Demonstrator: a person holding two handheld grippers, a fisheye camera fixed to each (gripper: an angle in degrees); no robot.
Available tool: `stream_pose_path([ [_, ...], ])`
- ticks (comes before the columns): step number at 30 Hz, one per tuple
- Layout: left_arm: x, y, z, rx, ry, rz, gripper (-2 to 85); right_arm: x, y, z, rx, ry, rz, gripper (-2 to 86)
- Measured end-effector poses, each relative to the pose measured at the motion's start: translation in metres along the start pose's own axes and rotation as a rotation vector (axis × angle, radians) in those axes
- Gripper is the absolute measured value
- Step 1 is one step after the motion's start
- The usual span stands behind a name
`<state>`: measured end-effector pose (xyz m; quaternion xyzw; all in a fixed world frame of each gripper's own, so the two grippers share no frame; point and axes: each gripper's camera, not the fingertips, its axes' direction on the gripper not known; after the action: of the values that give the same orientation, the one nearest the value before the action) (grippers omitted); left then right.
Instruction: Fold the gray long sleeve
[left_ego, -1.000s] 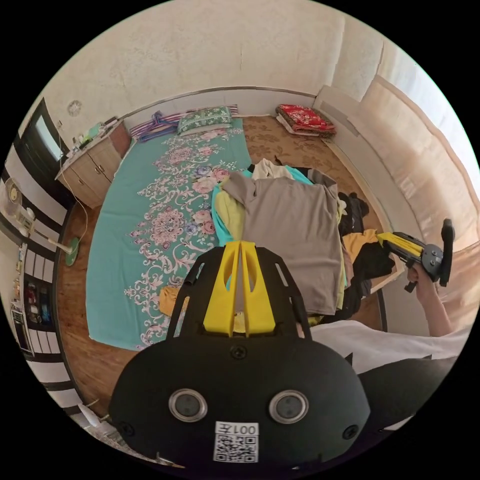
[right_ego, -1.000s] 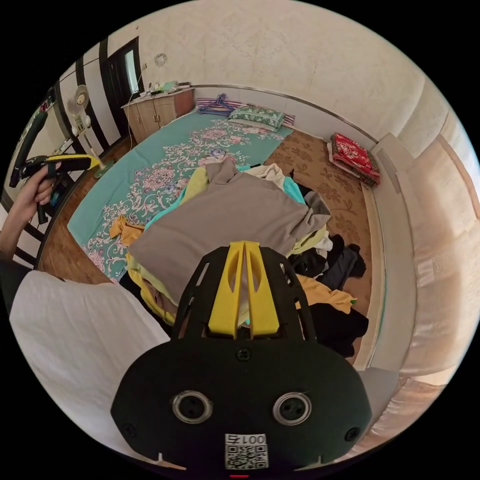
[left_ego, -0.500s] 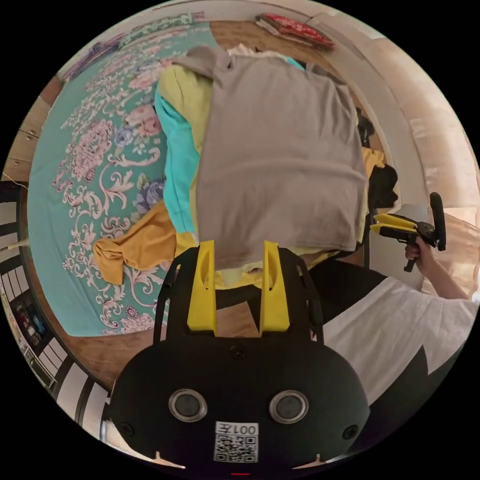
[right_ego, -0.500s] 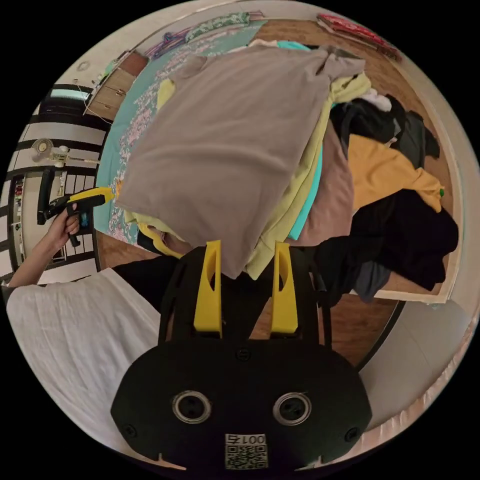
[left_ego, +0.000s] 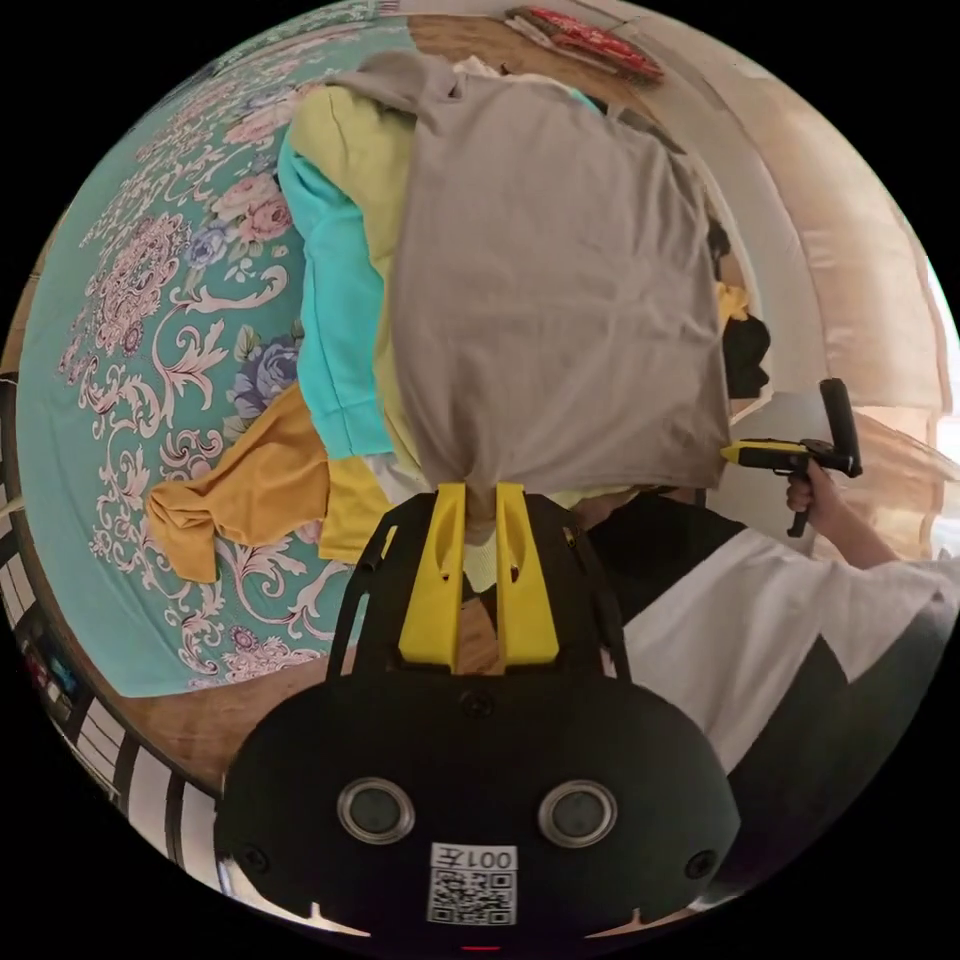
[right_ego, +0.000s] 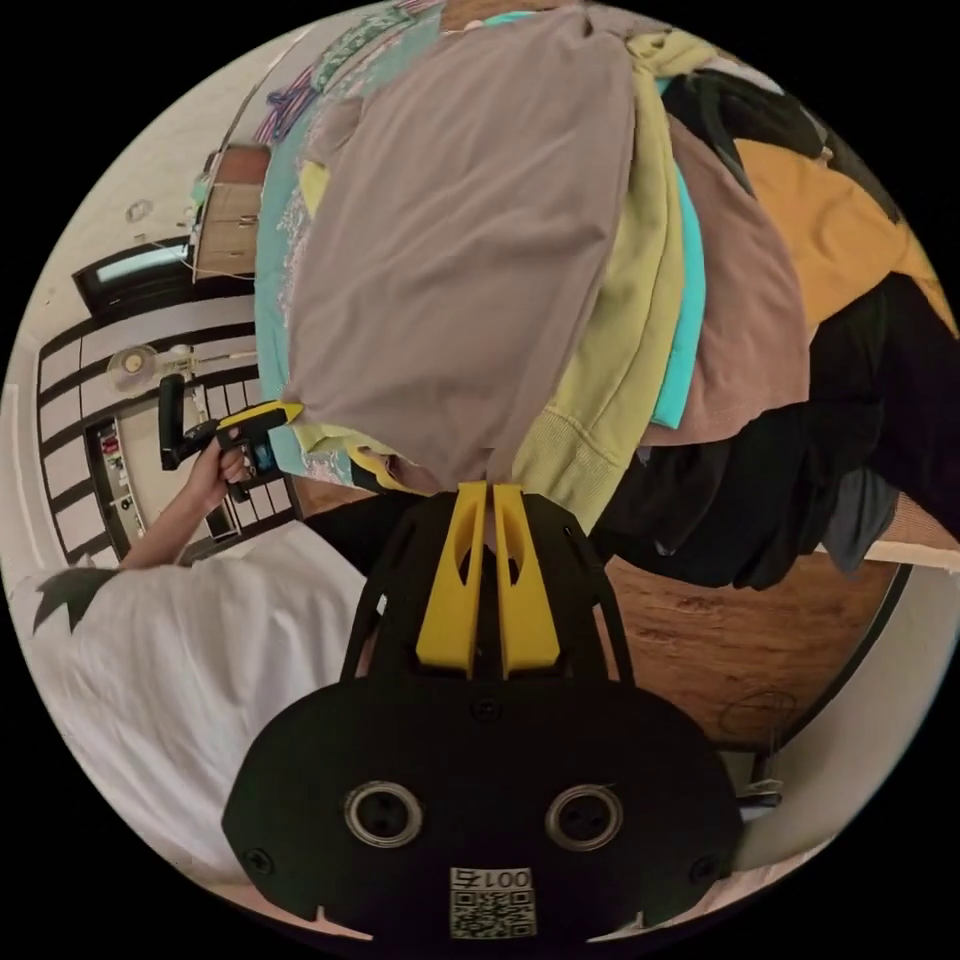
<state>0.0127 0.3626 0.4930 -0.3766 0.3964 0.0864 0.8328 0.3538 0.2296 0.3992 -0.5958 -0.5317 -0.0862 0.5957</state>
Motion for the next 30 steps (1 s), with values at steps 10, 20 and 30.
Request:
stream_pose_path([
  [10,-0.009,0.004,-0.046,-0.013,-0.113,0.193,2.6,0.003,0.063,-0.069,0.153,-0.141,-0.022,0.3],
  [20,-0.042,-0.016,0.012,-0.098,-0.139,0.074,8.3,-0.039,0.113,-0.125,0.374,-0.299,-0.154,0.2],
  [30,-0.04,-0.01,0.004,-0.108,-0.041,0.056,0.1,-0.061,0.153,-0.109,0.418,-0.286,-0.149,0.3],
])
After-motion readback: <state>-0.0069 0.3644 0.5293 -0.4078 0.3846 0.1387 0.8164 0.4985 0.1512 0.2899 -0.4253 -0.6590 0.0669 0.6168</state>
